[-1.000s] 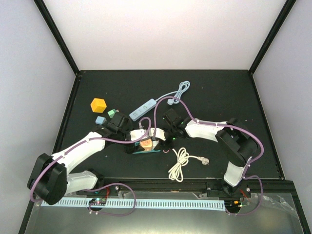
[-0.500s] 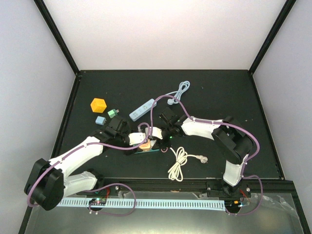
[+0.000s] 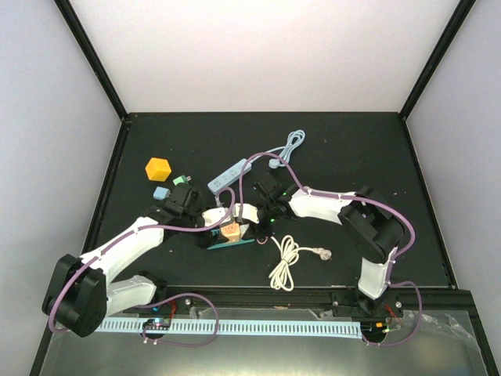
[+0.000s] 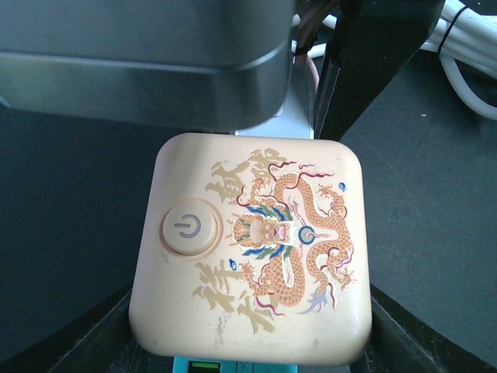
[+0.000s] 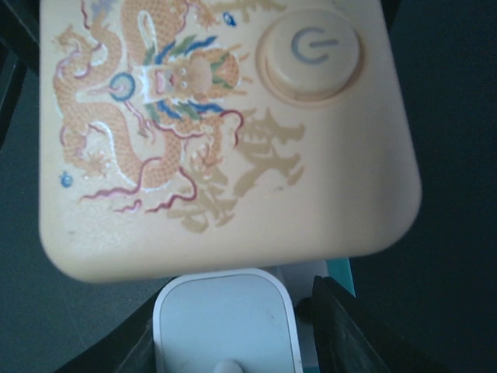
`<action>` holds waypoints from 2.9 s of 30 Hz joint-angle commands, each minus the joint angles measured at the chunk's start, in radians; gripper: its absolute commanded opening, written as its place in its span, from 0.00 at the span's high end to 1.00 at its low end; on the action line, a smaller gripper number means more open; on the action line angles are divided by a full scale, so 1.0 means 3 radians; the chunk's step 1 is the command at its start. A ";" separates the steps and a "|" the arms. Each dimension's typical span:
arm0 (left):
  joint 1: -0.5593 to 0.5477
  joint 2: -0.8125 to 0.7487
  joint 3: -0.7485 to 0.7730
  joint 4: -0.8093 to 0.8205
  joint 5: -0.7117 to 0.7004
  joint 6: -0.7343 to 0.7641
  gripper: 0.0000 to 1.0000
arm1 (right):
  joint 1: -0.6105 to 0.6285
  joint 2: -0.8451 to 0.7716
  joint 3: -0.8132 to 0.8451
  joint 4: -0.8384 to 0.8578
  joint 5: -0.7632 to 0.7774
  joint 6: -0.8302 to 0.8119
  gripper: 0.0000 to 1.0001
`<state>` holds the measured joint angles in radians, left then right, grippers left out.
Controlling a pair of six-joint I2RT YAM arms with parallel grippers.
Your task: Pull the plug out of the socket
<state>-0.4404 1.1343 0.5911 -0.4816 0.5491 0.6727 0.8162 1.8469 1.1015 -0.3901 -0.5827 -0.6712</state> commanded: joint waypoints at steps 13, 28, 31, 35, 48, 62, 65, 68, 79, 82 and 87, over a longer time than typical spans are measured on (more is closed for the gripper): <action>-0.0010 -0.0220 0.0201 -0.0003 0.0576 0.0354 0.79 | 0.0025 0.0351 0.0115 -0.0149 0.0400 0.0107 0.99; 0.0551 -0.0199 0.0149 0.0012 0.1243 0.0504 0.82 | 0.0047 0.0424 0.0181 -0.0192 0.0459 0.0131 0.99; 0.0520 -0.0444 -0.0055 0.0132 0.1170 0.0824 0.83 | 0.0047 0.0467 0.0221 -0.0236 0.0451 0.0122 0.99; 0.0502 -0.0491 -0.0094 0.0128 0.1018 0.0785 0.84 | 0.0048 0.0470 0.0233 -0.0247 0.0453 0.0100 0.99; 0.1359 -0.0031 0.0856 -0.1399 0.0590 0.1293 0.83 | 0.0031 0.0384 0.0218 -0.0274 0.0485 0.0113 0.99; 0.1671 0.0383 0.1087 -0.1726 -0.1593 0.1931 0.81 | 0.0034 0.0331 0.0274 -0.0340 0.0476 0.0098 0.67; 0.1665 0.0466 0.1119 -0.1696 -0.1805 0.1883 0.81 | 0.0033 0.0281 0.0288 -0.0351 0.0417 0.0125 0.52; 0.1665 0.0688 0.1152 -0.1661 -0.1981 0.1811 0.80 | 0.0035 0.0204 0.0306 -0.0358 0.0362 0.0158 0.40; 0.1544 0.1049 0.1232 -0.1583 -0.2442 0.1641 0.76 | -0.0032 -0.0075 0.0452 -0.0429 0.0131 0.0307 0.11; 0.1483 0.1113 0.1240 -0.1569 -0.2528 0.1606 0.71 | -0.0137 -0.0147 0.0465 -0.0460 -0.0004 0.0360 0.10; 0.1387 0.1233 0.1258 -0.1582 -0.2630 0.1539 0.63 | -0.0338 -0.0363 0.0430 -0.0519 -0.0186 0.0420 0.08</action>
<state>-0.0036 1.4685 0.9379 -0.9649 -0.1833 1.1652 0.7578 1.8130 1.2118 -0.5247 -0.5705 -0.5724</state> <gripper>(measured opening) 0.635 0.913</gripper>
